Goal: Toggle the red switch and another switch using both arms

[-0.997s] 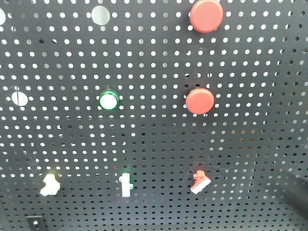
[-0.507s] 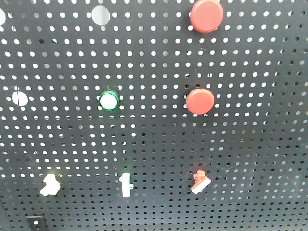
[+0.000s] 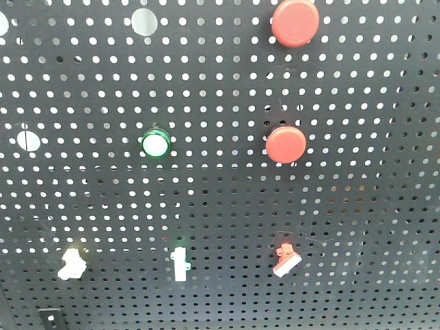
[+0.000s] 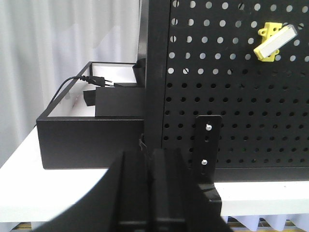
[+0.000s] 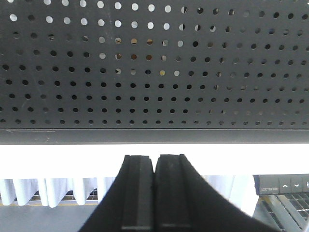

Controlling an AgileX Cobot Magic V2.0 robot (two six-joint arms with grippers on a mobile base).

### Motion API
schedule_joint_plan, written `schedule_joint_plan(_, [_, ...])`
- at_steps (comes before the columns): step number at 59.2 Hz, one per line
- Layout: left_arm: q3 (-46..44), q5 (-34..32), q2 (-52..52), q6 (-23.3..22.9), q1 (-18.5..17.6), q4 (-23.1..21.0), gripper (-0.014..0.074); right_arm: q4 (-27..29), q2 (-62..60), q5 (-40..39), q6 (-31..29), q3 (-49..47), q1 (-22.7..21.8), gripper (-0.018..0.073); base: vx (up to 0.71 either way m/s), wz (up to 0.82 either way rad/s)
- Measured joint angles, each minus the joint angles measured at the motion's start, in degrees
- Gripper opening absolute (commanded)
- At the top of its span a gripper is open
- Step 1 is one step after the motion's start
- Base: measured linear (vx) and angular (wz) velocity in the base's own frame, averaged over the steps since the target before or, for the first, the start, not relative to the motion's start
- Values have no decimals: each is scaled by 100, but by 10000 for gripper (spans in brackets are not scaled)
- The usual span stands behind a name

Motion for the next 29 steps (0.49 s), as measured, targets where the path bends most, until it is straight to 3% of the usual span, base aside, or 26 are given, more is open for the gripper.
schedule_joint_plan(29, [0,0,0,0,0,0,2,5,0,-4,0,0,0,-6,0,0])
